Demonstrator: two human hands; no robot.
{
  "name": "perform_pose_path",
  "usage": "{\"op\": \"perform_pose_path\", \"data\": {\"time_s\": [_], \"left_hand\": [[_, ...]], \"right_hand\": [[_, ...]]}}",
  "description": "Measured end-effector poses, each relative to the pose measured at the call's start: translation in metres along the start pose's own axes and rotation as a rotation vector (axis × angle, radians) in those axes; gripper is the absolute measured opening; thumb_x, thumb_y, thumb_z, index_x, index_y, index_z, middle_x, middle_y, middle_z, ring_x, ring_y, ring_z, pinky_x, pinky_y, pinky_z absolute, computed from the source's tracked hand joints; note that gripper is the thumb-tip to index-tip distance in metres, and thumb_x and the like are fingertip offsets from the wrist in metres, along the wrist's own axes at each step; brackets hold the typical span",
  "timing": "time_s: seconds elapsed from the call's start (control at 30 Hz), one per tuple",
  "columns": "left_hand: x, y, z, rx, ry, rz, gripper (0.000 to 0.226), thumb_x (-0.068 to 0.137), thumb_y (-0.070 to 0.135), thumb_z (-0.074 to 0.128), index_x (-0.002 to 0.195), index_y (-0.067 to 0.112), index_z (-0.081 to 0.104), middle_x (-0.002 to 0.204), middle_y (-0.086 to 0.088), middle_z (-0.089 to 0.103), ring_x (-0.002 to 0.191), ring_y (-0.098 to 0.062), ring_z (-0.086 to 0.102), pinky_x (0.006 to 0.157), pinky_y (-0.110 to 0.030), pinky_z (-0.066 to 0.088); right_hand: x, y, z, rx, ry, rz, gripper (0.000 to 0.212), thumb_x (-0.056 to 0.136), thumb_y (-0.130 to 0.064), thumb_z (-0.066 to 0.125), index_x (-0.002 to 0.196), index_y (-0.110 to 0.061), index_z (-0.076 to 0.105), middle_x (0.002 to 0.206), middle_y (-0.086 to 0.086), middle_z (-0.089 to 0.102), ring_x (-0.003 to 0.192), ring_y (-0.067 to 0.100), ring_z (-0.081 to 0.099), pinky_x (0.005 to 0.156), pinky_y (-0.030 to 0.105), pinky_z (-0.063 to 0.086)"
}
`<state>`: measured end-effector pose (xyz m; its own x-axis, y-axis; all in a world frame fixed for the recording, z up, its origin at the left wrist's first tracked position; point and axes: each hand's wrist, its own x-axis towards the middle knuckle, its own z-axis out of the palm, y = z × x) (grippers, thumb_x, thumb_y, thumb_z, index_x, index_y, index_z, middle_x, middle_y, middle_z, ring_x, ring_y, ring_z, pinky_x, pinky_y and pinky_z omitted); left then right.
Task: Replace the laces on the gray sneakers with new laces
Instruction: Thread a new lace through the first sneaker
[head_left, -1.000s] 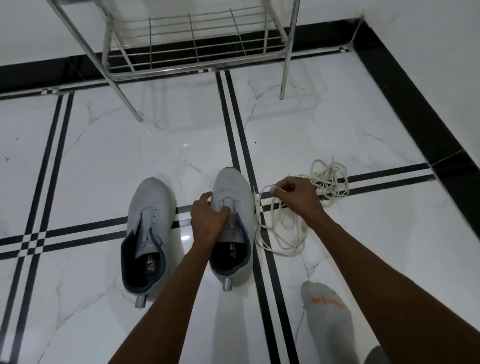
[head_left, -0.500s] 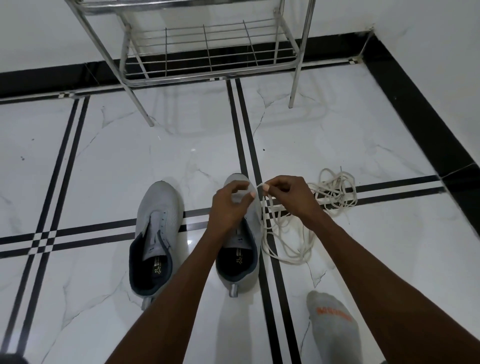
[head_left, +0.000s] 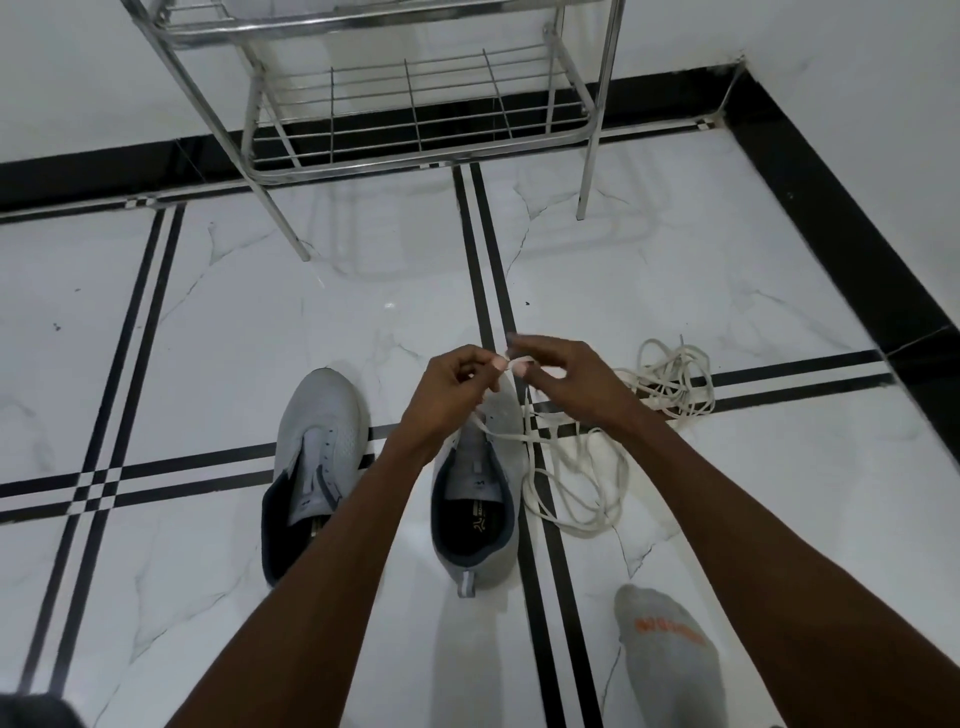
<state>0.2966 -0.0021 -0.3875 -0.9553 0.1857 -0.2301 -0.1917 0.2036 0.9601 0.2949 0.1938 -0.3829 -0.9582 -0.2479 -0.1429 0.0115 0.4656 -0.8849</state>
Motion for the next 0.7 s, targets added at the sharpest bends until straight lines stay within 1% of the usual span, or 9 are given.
{"op": "perform_pose_path", "data": {"time_s": [0.07,0.13,0.23,0.33,0.4,0.47,0.53,0.6,0.7], "left_hand": [[0.001,0.003,0.001,0.005,0.007,0.015,0.02,0.099,0.025,0.066,0.102,0.007,0.074,0.077,-0.001,0.07,0.064,-0.001,0.06,0.063,-0.014,0.045],[0.001,0.006,-0.004,0.003,0.031,-0.019,0.024,0.098,0.032,0.066,0.1,0.01,0.075,0.073,0.002,0.067,0.064,-0.003,0.056,0.065,-0.019,0.044],[0.001,0.006,-0.026,0.066,0.072,-0.074,0.029,0.099,0.04,0.064,0.1,0.014,0.077,0.069,0.015,0.064,0.064,0.004,0.054,0.069,-0.018,0.043],[-0.002,0.005,-0.043,0.118,0.037,-0.094,0.023,0.1,0.034,0.062,0.095,0.017,0.077,0.066,0.022,0.064,0.064,0.008,0.054,0.068,-0.016,0.042],[0.0,0.008,-0.04,0.123,0.015,-0.086,0.022,0.1,0.034,0.063,0.096,0.017,0.078,0.068,0.019,0.064,0.064,0.005,0.053,0.068,-0.02,0.044],[0.002,0.012,-0.032,0.13,0.017,-0.064,0.023,0.099,0.037,0.064,0.094,0.019,0.077,0.07,0.015,0.065,0.065,0.001,0.054,0.068,-0.023,0.045],[0.003,0.015,-0.027,0.119,0.037,-0.055,0.026,0.098,0.042,0.065,0.089,0.02,0.074,0.068,0.015,0.063,0.066,-0.001,0.054,0.069,-0.024,0.046],[0.002,0.017,-0.033,0.067,0.075,-0.087,0.033,0.096,0.047,0.065,0.082,0.017,0.069,0.065,0.013,0.058,0.065,-0.005,0.051,0.069,-0.026,0.045],[-0.002,0.012,-0.051,-0.008,0.139,-0.132,0.035,0.1,0.044,0.061,0.084,0.014,0.071,0.065,0.009,0.055,0.064,-0.007,0.048,0.067,-0.026,0.043]], "right_hand": [[0.002,-0.011,0.008,0.055,-0.067,-0.029,0.025,0.096,-0.03,0.066,0.119,-0.021,0.073,0.093,-0.003,0.077,0.084,0.008,0.073,0.08,0.023,0.056],[0.007,-0.008,0.002,0.055,0.078,0.01,0.015,0.097,-0.024,0.065,0.099,-0.017,0.078,0.075,0.0,0.075,0.066,0.008,0.069,0.07,0.024,0.053],[0.012,0.017,-0.023,-0.05,0.289,0.167,0.015,0.096,-0.017,0.064,0.089,-0.017,0.078,0.077,0.003,0.076,0.071,0.016,0.07,0.072,0.03,0.054],[0.012,0.026,-0.035,-0.283,0.265,0.183,0.015,0.094,-0.019,0.067,0.103,-0.014,0.077,0.107,0.005,0.075,0.101,0.019,0.066,0.083,0.023,0.044],[0.013,0.01,-0.023,-0.214,0.163,0.077,0.03,0.093,-0.031,0.069,0.121,-0.019,0.072,0.125,-0.005,0.066,0.115,0.008,0.058,0.095,0.021,0.04],[0.013,-0.014,-0.005,-0.072,-0.015,0.009,0.028,0.093,-0.037,0.069,0.117,-0.024,0.074,0.116,-0.011,0.072,0.101,0.001,0.065,0.088,0.019,0.048],[0.014,-0.021,0.008,-0.06,-0.09,-0.027,0.016,0.094,-0.032,0.068,0.097,-0.021,0.079,0.085,-0.007,0.077,0.073,0.003,0.068,0.071,0.02,0.051],[0.016,-0.012,0.002,-0.096,0.032,0.048,0.017,0.095,-0.023,0.066,0.086,-0.018,0.079,0.072,-0.004,0.074,0.064,0.006,0.066,0.065,0.02,0.05],[0.016,0.015,-0.018,-0.25,0.178,0.202,0.017,0.094,-0.014,0.064,0.087,-0.017,0.079,0.084,0.004,0.076,0.072,0.017,0.068,0.058,0.015,0.047]]}}
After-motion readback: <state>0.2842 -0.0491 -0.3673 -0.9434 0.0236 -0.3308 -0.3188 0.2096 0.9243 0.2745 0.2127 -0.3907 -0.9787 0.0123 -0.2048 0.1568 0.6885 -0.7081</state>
